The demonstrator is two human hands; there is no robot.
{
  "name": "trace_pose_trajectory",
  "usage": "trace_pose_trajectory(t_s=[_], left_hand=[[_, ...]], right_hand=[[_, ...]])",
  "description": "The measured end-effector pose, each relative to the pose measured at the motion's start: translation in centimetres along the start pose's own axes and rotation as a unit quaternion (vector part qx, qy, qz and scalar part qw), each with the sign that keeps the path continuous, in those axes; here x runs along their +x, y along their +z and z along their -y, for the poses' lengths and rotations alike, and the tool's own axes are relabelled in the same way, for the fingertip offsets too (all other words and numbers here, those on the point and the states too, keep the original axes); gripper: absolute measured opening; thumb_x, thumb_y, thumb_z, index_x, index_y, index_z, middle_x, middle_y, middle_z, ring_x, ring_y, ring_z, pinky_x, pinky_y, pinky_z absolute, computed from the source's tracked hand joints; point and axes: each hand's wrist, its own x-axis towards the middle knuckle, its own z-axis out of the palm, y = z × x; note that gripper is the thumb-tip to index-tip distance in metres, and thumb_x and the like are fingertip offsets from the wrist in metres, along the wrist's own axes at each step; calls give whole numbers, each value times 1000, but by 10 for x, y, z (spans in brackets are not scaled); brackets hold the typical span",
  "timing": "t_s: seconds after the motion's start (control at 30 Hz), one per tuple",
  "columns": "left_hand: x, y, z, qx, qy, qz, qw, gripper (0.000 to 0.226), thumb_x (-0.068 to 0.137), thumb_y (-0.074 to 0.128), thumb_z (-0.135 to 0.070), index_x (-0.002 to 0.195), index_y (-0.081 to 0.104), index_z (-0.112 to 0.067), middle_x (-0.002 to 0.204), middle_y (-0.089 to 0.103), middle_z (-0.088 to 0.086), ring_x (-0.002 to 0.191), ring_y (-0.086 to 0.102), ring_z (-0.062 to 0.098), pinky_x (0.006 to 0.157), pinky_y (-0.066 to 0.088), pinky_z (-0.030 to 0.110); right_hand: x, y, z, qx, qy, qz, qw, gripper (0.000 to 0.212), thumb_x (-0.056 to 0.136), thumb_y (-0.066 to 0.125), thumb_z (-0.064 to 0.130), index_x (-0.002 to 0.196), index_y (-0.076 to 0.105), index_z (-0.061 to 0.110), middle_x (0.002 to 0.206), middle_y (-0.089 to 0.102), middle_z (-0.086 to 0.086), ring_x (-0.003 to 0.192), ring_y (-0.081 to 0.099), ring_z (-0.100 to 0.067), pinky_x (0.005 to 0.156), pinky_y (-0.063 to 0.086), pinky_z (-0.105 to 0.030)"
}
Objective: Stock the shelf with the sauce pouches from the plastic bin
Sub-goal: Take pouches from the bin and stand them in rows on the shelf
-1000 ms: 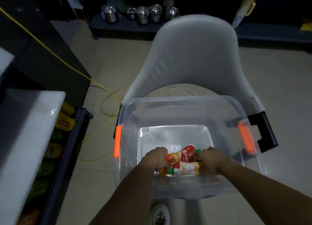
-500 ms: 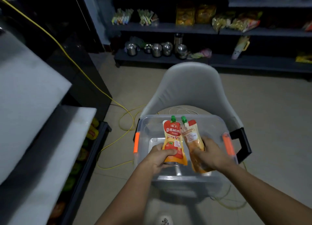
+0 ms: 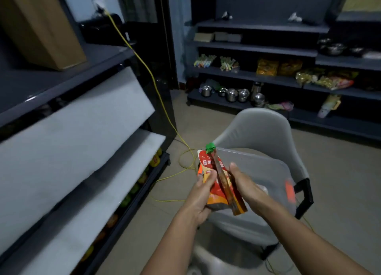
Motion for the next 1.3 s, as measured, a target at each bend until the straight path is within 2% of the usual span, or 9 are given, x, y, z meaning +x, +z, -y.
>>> trace_pose_trajectory(t_s=[0.07,0.13,0.23,0.33,0.57,0.73,0.93,1.07,1.3], left_hand=[[-26,-14,-10,-17,23,3,1000,50,86,61,-50,125,60,-20,113,71,15,94,71,30,63,58,43],[-51,-31,-20,-5,58,-7,998,45,85,65,-44,122,63,-18,111,72,14,91,71,28,62,59,40],[-82,-60,-34,-8,99,-33,995,33,86,69,-23,118,65,-13,106,72,16,94,69,30,83,56,49],[-114,-93,-45,-1,124,-70,990,26,90,64,-15,115,65,-11,101,72,15,92,69,31,92,50,56],[-176,-170,-80,7,178,-170,969,32,90,66,-15,121,59,-10,105,73,16,96,71,34,76,58,48],[-227,-238,-131,41,237,-250,938,30,93,64,-27,117,61,-11,102,75,12,89,73,29,74,60,47],[-292,-327,-183,45,299,-347,888,32,87,70,-34,110,66,-11,94,77,7,83,75,26,73,61,46],[-324,-378,-207,37,325,-392,860,32,84,74,-25,111,65,-12,96,77,4,83,75,20,71,60,34],[-351,-435,-237,55,350,-396,847,30,84,74,-15,111,62,-20,102,75,1,88,73,17,76,60,31]], right_hand=[[-11,19,10,-20,-23,23,999,40,100,35,45,115,64,22,109,70,-5,95,67,-15,88,53,-32],[-20,41,23,-34,-51,45,997,33,98,46,40,123,57,22,120,65,-6,99,63,-15,85,51,-29],[-33,72,42,-55,-49,68,995,32,92,56,45,111,54,20,103,64,-2,87,63,-13,69,50,-25],[-42,104,56,-89,-46,109,989,37,85,60,54,95,63,18,90,71,-3,80,69,-18,73,56,-32],[-52,193,102,-97,-66,226,967,34,84,65,49,98,63,19,93,74,-6,83,72,-23,75,58,-37],[-43,277,149,-76,-78,324,940,45,79,72,44,112,62,15,100,75,-8,93,71,-28,92,53,-49],[-40,390,204,-47,-88,444,890,48,74,76,28,116,62,10,108,72,-12,98,70,-30,87,54,-44],[-34,453,232,-27,-123,426,896,34,81,72,15,112,63,4,104,72,-18,86,71,-30,72,59,-37],[-20,520,270,20,-188,364,912,34,81,73,17,112,63,9,101,73,-11,91,70,-30,80,55,-42]])
